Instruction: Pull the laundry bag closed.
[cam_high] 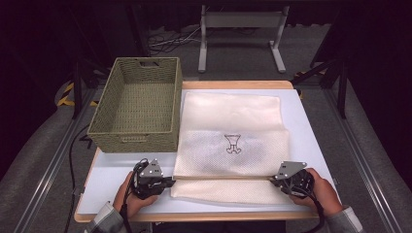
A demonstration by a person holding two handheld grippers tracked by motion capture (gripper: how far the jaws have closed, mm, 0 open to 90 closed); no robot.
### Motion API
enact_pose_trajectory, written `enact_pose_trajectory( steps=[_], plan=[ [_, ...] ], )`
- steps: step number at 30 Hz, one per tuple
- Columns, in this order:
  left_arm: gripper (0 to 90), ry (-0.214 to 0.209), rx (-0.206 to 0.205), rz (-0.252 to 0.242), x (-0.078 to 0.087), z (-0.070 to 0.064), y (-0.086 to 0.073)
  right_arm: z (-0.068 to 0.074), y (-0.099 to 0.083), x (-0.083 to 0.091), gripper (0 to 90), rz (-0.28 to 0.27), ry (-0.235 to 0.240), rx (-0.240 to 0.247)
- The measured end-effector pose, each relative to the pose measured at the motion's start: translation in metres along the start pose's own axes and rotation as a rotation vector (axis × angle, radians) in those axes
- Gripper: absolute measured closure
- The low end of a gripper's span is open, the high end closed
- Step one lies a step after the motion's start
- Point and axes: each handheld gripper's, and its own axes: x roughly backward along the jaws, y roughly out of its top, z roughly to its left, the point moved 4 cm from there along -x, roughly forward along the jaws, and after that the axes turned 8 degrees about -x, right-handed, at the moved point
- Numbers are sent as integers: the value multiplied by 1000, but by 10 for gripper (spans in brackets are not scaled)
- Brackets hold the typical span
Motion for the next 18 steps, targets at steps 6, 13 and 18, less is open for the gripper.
enact_pose_trajectory(
  steps=[6,13,18],
  plan=[
    [846,-4,-5,3,0,0,0,-7,-12,7,822,1,-16,-39],
    [847,-3,-8,-1,0,1,-1,-12,-18,11,822,4,-18,-60],
    [850,19,-11,-4,1,1,1,-13,-20,13,822,9,-25,-59]
  ],
)
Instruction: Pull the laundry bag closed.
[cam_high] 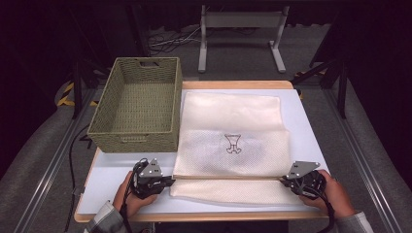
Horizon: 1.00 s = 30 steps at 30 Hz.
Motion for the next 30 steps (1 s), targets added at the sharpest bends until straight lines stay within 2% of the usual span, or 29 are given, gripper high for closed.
enact_pose_trajectory(
  steps=[5,6,7,8,9,11,12,15,22,30],
  plan=[
    [853,2,0,4,0,0,0,-2,-1,2,822,-11,7,-10],
    [854,6,3,4,1,0,0,-2,-1,2,822,-6,10,-5],
    [855,29,2,15,1,1,0,-2,-1,2,822,3,7,-9],
    [856,25,18,7,2,3,-1,-4,-3,1,822,46,-50,3],
    [856,16,32,3,3,4,-2,-6,-5,1,822,61,-67,5],
    [855,10,27,4,3,3,-2,-10,-9,3,822,25,-25,-32],
    [855,4,18,5,3,2,-2,-11,-12,4,822,37,-35,-33],
    [855,2,10,5,3,0,-2,-13,-16,7,822,23,-14,-50],
    [854,-4,8,4,3,-1,-3,-13,-16,6,821,23,-19,-49],
    [846,-18,-13,0,2,-5,-3,-14,-16,6,819,17,-36,-57]
  ],
)
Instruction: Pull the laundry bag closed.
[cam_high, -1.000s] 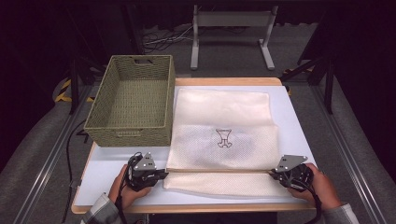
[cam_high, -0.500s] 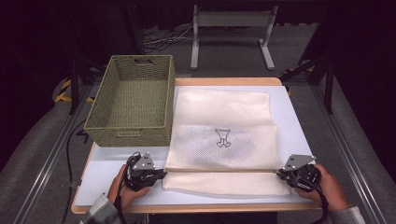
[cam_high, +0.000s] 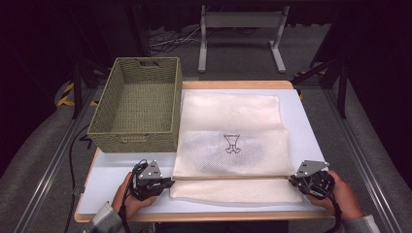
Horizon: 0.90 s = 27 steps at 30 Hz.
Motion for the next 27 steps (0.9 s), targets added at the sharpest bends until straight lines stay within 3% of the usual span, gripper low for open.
enact_pose_trajectory(
  steps=[9,18,27],
  plan=[
    [827,7,-20,-10,1,-5,-1,-1,1,3,813,-51,24,-41],
    [802,30,-45,-21,4,-6,-1,1,5,5,796,-87,42,-51],
    [720,42,-40,-38,8,-6,-3,2,10,6,736,-131,71,-63]
  ],
)
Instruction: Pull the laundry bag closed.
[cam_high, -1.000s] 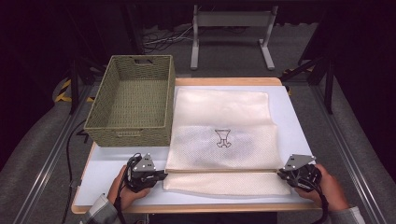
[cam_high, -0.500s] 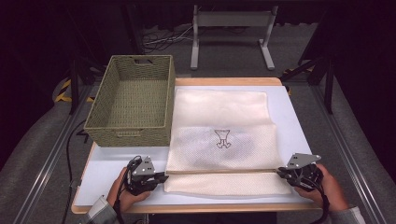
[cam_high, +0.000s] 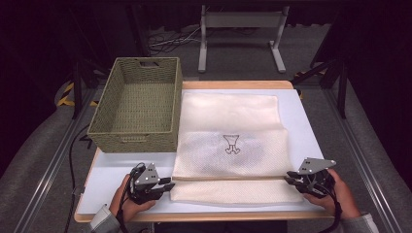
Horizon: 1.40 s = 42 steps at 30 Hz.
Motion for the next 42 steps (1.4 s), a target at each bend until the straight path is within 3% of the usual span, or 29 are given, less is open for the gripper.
enact_pose_trajectory(
  steps=[5,10,18,25,31,34,42],
  plan=[
    [667,24,4,-11,3,2,-2,2,3,0,680,-25,10,-4],
    [532,51,25,-22,5,7,-3,3,5,-1,586,-48,26,-2],
    [328,103,39,-2,3,10,-5,5,9,-5,424,-83,9,24],
    [192,114,57,-10,2,12,-5,8,12,-9,247,-123,13,23],
    [66,109,62,3,-1,11,-6,13,14,-14,166,-128,25,40],
    [38,106,37,3,-2,9,-4,15,14,-16,145,-126,26,48],
    [35,123,35,-2,0,10,-5,17,16,-16,125,-136,10,54]
  ],
)
